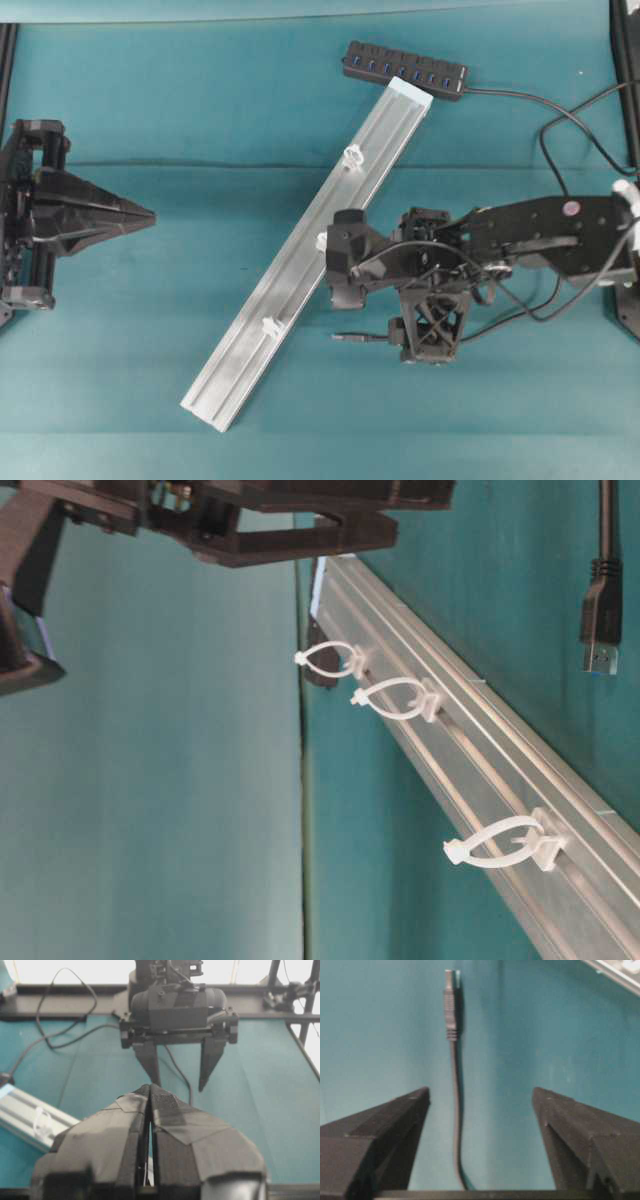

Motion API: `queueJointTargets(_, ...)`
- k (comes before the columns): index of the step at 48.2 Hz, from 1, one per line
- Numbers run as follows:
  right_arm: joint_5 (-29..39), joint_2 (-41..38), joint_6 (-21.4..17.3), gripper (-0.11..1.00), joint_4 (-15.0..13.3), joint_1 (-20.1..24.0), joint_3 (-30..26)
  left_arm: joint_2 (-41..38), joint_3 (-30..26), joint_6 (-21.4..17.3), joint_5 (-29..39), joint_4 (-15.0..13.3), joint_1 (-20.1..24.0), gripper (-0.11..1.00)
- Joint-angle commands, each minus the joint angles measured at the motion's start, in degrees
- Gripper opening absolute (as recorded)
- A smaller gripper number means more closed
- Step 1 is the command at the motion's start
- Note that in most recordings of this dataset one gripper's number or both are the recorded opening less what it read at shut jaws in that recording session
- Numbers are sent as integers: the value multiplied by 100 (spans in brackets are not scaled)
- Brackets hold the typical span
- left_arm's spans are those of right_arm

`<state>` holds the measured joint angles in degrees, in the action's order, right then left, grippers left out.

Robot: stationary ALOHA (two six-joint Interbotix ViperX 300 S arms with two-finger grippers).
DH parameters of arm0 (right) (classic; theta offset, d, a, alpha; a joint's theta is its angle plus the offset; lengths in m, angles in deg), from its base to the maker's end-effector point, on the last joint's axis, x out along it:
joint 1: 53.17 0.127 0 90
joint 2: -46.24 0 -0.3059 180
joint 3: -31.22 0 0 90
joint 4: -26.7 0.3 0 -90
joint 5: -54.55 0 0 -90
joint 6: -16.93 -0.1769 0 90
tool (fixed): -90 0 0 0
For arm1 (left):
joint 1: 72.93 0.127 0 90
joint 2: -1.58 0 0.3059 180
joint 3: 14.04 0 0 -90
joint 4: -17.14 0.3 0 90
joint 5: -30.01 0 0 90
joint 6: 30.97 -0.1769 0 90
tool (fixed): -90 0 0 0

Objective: Pass the USB cable through three rings with both arms.
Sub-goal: 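Move the right gripper toward the black USB cable plug on the table, then close the right gripper on the USB cable just behind the plug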

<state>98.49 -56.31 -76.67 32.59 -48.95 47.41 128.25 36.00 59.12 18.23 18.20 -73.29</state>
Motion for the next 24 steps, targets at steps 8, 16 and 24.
queueJointTargets(8, -422, -396, -360, 81, 26, 53, -35, 0, -132, 0, 176, 9, 9, -2)
queueJointTargets(16, -668, -809, -545, 81, 53, 290, -53, 0, -132, 141, 202, 9, 9, -2)
queueJointTargets(24, -835, -1011, -686, 81, 53, 439, 9, 44, -123, 167, 220, 9, 9, -2)
